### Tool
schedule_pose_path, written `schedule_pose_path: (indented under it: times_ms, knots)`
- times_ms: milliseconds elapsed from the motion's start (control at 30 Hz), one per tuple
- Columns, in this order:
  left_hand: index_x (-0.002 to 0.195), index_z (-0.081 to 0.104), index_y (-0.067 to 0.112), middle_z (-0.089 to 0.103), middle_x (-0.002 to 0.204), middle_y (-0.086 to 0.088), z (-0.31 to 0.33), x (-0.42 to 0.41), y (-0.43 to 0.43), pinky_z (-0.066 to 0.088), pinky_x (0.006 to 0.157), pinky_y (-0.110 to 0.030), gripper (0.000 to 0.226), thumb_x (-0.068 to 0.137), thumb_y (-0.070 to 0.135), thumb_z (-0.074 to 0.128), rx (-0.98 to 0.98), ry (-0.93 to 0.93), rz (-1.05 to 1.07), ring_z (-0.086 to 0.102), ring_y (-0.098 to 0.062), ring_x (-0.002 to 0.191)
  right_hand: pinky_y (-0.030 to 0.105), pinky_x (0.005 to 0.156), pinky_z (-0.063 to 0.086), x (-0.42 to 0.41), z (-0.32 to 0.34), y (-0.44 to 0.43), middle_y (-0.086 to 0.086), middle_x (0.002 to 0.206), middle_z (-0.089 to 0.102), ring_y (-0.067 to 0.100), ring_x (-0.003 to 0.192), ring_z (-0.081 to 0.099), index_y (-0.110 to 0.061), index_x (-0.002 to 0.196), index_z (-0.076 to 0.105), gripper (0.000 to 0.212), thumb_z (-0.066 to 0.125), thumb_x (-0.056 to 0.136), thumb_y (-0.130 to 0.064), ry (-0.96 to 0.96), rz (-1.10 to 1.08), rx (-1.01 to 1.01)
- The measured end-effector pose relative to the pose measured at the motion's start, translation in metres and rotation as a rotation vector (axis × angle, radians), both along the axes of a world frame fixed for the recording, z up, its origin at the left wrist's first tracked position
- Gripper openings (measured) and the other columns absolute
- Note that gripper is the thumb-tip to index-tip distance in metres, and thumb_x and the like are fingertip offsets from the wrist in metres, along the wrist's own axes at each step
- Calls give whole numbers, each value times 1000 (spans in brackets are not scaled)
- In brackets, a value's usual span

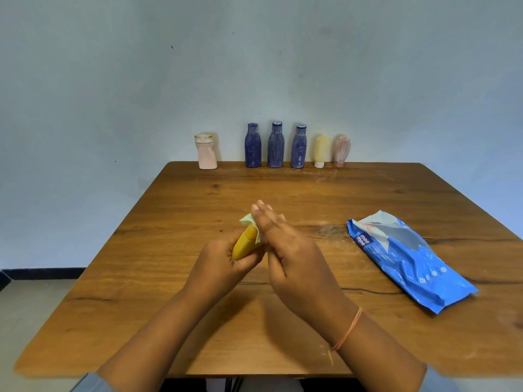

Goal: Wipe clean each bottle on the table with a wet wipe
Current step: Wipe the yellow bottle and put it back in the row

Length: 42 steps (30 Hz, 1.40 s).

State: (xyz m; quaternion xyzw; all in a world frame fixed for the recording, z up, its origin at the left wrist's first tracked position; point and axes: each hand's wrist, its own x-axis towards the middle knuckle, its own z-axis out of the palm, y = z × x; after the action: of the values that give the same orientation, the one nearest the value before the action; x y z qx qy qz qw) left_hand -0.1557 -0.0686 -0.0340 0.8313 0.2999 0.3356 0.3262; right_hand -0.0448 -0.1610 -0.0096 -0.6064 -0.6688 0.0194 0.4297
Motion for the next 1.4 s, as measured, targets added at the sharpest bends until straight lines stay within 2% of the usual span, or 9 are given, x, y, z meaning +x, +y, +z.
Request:
schedule_pose_path:
  times_ms: [100,267,433,667,800,900,1133,1300,1400]
  knots:
    - [68,55,42,62,66,26,0,-2,0,37,51,-9,25,79,26,71,48,-10,-12,57,2,58,36,109,31,15,-6,1,11,144,39,15,135,29,-7,141,33,59,27,83,-14,-127,-33,32]
    - [73,56,46,64,66,19,1,-1,2,37,53,-9,19,78,33,70,56,-3,-22,59,2,62,34,108,35,25,-10,1,9,145,39,14,134,31,-8,141,34,55,30,86,-12,-76,-86,-18]
    - [78,61,33,65,68,6,1,-2,8,44,56,-23,12,80,25,70,39,59,-23,60,-8,65,32,107,32,7,-10,-5,14,143,41,19,134,34,-4,139,36,58,30,82,-10,-180,-23,68]
    - [81,55,50,63,69,18,2,-3,4,37,57,-6,15,75,41,65,96,16,-3,59,5,69,37,108,35,28,-16,2,11,143,41,18,133,35,-7,140,35,56,30,85,-11,-119,-81,-5]
    - [84,59,44,63,71,20,1,-3,4,41,58,-10,20,79,29,71,42,70,-21,59,6,71,35,109,32,15,-14,-1,11,145,37,18,135,32,-5,141,34,55,33,86,-9,-119,-69,-19]
    - [81,63,27,65,71,8,-1,-2,7,44,58,-23,8,79,32,69,27,100,5,60,-6,70,30,107,32,8,-13,-3,12,144,40,18,134,35,-5,140,35,58,29,82,-13,-170,-10,32]
    - [80,61,35,58,60,17,5,-2,1,34,53,-8,9,78,33,70,65,103,48,57,5,64,33,108,38,33,-16,4,7,140,46,11,131,38,-9,139,38,54,36,85,-8,9,-58,-25]
    - [88,67,26,68,75,5,7,-1,0,47,64,-30,8,80,29,69,25,130,47,61,-7,68,21,110,27,15,-11,-1,6,144,41,12,135,34,-8,140,35,59,26,83,-20,-42,22,-1]
    - [75,61,34,67,70,4,6,0,-5,47,62,-27,10,79,30,70,-12,108,60,62,-7,65,20,108,30,23,-10,0,6,142,43,12,133,36,-10,140,37,57,28,84,-18,-36,21,6]
